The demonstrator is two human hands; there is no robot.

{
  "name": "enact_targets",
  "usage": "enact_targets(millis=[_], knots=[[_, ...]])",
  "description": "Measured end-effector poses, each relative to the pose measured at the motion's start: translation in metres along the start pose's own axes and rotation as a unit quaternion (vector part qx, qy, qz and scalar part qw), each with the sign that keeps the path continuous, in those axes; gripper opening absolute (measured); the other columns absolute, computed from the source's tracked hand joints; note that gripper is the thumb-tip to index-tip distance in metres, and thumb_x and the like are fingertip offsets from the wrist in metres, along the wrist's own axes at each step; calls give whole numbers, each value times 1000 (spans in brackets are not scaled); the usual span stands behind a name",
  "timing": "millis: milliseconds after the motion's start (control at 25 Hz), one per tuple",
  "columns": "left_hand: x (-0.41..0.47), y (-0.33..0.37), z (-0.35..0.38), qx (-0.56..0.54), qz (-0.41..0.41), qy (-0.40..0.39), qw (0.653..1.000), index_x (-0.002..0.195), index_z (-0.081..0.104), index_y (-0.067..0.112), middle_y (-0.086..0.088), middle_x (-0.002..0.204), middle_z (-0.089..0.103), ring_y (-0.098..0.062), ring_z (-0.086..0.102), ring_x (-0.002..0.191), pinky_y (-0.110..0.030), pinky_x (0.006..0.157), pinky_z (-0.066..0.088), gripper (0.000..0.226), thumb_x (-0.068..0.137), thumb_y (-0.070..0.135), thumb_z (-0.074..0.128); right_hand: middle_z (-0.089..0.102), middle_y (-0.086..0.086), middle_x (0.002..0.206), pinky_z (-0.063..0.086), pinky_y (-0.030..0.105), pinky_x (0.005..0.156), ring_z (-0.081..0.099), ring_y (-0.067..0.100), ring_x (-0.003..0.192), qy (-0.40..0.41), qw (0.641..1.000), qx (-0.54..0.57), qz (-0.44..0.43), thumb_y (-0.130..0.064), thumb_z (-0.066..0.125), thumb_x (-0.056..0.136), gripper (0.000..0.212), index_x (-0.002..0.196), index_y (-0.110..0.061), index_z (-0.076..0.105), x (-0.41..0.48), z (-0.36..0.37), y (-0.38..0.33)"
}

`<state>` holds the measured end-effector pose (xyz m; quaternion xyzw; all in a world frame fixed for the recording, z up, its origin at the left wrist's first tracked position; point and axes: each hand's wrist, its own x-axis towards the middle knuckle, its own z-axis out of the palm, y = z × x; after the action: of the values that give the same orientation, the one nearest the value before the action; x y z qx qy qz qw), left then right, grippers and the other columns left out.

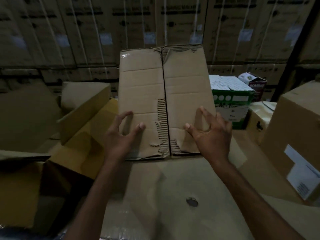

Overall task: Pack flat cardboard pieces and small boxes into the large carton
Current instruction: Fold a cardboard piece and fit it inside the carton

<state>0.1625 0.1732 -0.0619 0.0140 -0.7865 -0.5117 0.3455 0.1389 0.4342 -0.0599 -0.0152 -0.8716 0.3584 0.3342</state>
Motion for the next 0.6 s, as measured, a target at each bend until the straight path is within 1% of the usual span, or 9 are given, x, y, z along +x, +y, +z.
enact_targets(millis=[80, 160, 240, 280, 320, 400, 440, 480, 600], knots=[[10, 18, -23, -10, 1, -7, 1000, 126, 64, 39, 8, 132, 61, -13, 58, 119, -12, 73, 52, 47, 82, 43, 80, 52, 8, 148, 41, 46, 105, 39, 34, 131, -2, 1000, 6, -12, -67, 73, 76, 76, 145, -41, 54, 9, -7, -21], [18, 30, -52, 2, 20, -3, 1000, 127, 64, 41, 8, 134, 60, -14, 58, 122, -23, 78, 57, 47, 83, 44, 79, 54, 5, 146, 42, 47, 103, 40, 31, 130, -2, 999, 33, -24, -68, 73, 76, 75, 144, -39, 55, 13, -12, -44], [24, 43, -83, 27, 41, 13, 999, 126, 64, 45, 10, 134, 60, -13, 57, 123, -32, 84, 59, 48, 81, 46, 80, 54, 4, 145, 42, 48, 104, 39, 30, 132, -2, 997, 68, -37, -68, 73, 77, 75, 143, -39, 56, 12, -15, -69], [28, 50, -99, 31, 50, 22, 998, 125, 64, 45, 10, 133, 61, -12, 56, 124, -31, 84, 60, 48, 81, 46, 81, 53, 4, 147, 42, 48, 105, 39, 29, 134, -1, 996, 82, -46, -68, 72, 77, 75, 143, -39, 55, 10, -15, -84], [32, 54, -114, 27, 57, 32, 998, 125, 65, 43, 9, 133, 60, -11, 55, 124, -23, 81, 59, 47, 81, 43, 82, 53, 4, 148, 42, 49, 106, 39, 29, 135, 1, 994, 93, -57, -69, 71, 77, 75, 143, -39, 55, 8, -14, -99], [41, 61, -146, 17, 69, 50, 996, 124, 67, 36, 5, 134, 59, -9, 54, 122, -3, 67, 50, 44, 82, 36, 82, 53, 4, 147, 42, 51, 106, 40, 29, 134, 8, 991, 108, -76, -72, 69, 77, 76, 144, -39, 54, 3, -11, -135], [46, 63, -163, 17, 73, 57, 996, 124, 67, 35, 5, 134, 59, -9, 54, 121, 0, 63, 46, 44, 82, 35, 82, 54, 4, 146, 43, 52, 105, 40, 29, 133, 11, 990, 111, -84, -73, 68, 77, 76, 144, -39, 54, 2, -9, -154], [52, 63, -180, 19, 79, 64, 995, 124, 67, 36, 5, 134, 59, -9, 54, 122, 1, 63, 45, 44, 82, 36, 82, 55, 3, 145, 43, 53, 105, 40, 29, 133, 13, 989, 113, -91, -74, 67, 77, 77, 144, -39, 54, 0, -7, -175], [76, 62, -242, 22, 106, 76, 991, 127, 67, 34, 7, 132, 60, -6, 55, 121, 1, 68, 46, 48, 82, 39, 82, 55, 2, 145, 41, 53, 107, 39, 30, 135, 18, 988, 112, -107, -76, 66, 77, 78, 144, -38, 54, -5, 2, -239]])
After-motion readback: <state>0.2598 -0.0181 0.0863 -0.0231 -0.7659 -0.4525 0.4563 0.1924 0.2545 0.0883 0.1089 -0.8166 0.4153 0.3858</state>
